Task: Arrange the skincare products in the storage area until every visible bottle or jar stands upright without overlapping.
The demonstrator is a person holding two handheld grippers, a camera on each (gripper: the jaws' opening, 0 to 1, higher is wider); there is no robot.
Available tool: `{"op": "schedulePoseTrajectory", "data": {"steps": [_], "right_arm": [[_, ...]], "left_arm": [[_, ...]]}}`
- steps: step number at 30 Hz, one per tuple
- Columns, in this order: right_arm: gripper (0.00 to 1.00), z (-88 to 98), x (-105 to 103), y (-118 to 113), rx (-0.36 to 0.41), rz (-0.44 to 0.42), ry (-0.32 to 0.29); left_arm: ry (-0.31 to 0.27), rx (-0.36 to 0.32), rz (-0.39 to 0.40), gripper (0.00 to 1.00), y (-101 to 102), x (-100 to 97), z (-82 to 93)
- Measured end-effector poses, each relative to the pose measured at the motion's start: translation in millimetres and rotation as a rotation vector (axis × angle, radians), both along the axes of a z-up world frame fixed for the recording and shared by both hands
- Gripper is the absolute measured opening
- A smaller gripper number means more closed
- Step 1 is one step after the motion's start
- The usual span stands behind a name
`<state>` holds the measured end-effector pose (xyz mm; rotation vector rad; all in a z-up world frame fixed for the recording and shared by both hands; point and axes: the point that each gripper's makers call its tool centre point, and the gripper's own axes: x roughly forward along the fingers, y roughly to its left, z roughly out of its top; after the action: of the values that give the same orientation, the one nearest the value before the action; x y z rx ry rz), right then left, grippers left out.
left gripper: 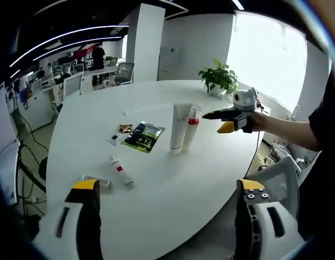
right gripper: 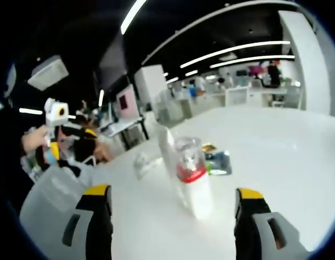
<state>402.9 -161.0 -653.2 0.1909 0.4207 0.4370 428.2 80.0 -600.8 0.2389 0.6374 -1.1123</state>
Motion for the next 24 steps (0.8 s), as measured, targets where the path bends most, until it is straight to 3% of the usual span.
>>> {"op": "schedulePoseTrajectory", "data": {"steps": [10,24], "right_arm": [[0.99,24.1,-24,5,-0.018,-0.04,0.008],[0.99,67.8,-64,4,-0.046,-0.142,-0.025]], "left_arm": [[-0.006,-0.008,0.024,0.99,12,2.4,8.8],[-0.009,-0.037,0.052,0.99,20,10.4,24.5]]}}
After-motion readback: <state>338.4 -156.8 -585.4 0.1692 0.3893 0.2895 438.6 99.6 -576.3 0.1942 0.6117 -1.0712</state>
